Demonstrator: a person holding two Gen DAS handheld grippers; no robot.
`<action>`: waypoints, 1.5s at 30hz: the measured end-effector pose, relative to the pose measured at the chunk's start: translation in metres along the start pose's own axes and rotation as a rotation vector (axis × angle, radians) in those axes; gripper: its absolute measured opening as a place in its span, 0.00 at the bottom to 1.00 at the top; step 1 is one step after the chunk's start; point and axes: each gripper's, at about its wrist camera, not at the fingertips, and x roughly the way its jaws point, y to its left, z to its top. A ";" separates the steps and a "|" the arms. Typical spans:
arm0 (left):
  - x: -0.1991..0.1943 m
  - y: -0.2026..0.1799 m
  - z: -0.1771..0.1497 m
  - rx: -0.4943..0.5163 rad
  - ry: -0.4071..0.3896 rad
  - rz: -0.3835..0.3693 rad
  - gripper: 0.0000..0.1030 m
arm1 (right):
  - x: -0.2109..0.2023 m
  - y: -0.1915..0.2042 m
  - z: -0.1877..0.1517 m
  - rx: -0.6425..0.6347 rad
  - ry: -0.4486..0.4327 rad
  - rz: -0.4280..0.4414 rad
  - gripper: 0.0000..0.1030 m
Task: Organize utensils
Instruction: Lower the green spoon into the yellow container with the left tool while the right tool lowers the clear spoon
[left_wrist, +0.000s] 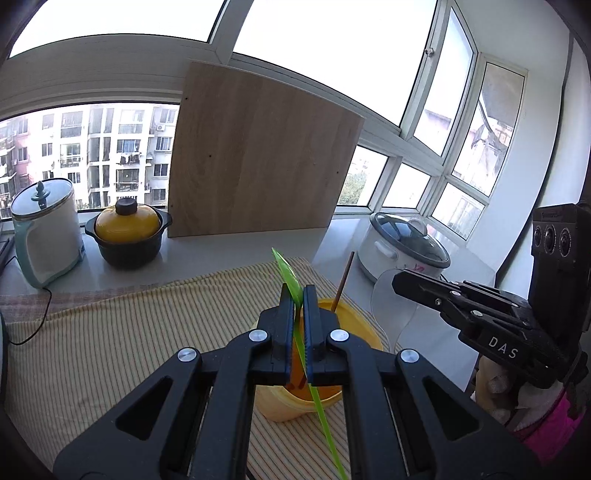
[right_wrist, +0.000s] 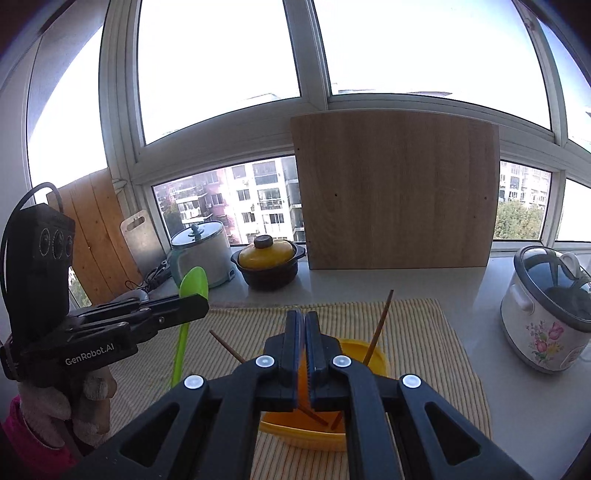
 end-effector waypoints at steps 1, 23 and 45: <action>0.004 -0.001 0.003 0.002 -0.003 0.006 0.02 | 0.001 -0.001 0.002 -0.003 -0.002 -0.009 0.00; 0.076 -0.025 0.027 0.096 -0.053 0.214 0.02 | 0.039 -0.049 0.023 0.038 -0.021 -0.151 0.00; 0.083 -0.028 0.015 0.120 -0.015 0.228 0.08 | 0.045 -0.051 -0.001 0.036 0.029 -0.132 0.20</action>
